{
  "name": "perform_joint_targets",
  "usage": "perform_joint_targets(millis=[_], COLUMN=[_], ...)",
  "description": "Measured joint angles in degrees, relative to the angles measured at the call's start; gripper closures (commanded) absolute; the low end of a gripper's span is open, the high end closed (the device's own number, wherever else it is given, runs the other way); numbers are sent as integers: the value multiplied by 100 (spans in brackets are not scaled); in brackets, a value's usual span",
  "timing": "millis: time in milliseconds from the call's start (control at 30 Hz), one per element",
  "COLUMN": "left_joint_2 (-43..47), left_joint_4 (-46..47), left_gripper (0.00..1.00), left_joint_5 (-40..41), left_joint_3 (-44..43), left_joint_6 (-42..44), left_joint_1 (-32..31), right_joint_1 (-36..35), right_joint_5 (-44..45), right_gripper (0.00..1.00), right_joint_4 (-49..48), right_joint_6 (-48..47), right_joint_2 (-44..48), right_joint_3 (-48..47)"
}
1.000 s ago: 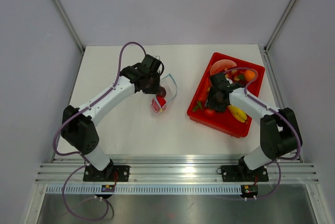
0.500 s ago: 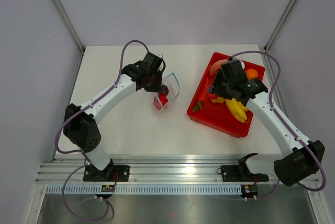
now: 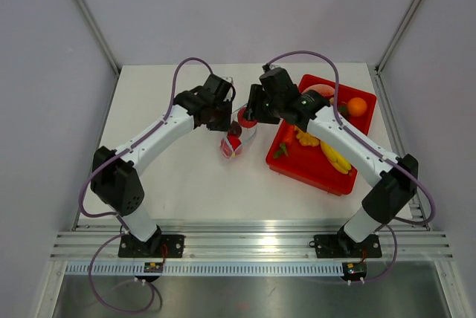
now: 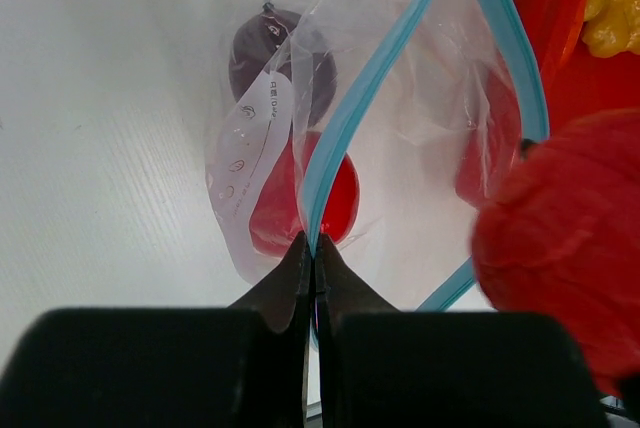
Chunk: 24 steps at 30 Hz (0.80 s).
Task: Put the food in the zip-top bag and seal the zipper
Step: Place the fake fruit in the zipper food storage bag.
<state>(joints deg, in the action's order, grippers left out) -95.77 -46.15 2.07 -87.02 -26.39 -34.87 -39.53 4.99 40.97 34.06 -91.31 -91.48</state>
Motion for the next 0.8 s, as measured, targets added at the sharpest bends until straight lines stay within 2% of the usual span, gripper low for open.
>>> perform_joint_targets(millis=[100,133,167,200,233,267,333,467,533,567,667,800], left_joint_2=[0,0,0,0,0,0,0,0,0,0,2,4], left_joint_4=[4,11,20,37,50,68,85,111,162,184,282,323], left_gripper=[100,100,100,100,100,100,100,100,100,100,100,100], left_joint_5=[-31,-39,-44,-48,-52,-70,-127,-267,-341,-363,-439,-422], left_joint_3=[0,0,0,0,0,0,0,0,7,13,50,136], left_joint_6=[0,0,0,0,0,0,-2,-11,-44,-59,-168,-466], left_joint_1=[0,0,0,0,0,0,0,26,42,52,116,173], right_joint_1=[-39,-46,-46,-46,-46,-46,-50,-52,-55,-55,-55,-66], right_joint_5=[-175,-227,-289,-358,-417,-474,-520,-426,-302,-232,-28,-4], right_gripper=[77,71,64,49,29,21,11,14,21,29,38,40], right_joint_4=[-133,-157,-192,-225,-234,-225,-192,-105,-63,-59,-52,-103], right_joint_6=[7,11,17,22,22,33,15,-24,-44,-46,-22,79], right_joint_2=[-302,-389,-461,-542,-614,-675,-748,-686,-533,-424,94,730], right_joint_3=[-24,-24,-24,-24,-24,-24,-24,-20,17,63,369,970])
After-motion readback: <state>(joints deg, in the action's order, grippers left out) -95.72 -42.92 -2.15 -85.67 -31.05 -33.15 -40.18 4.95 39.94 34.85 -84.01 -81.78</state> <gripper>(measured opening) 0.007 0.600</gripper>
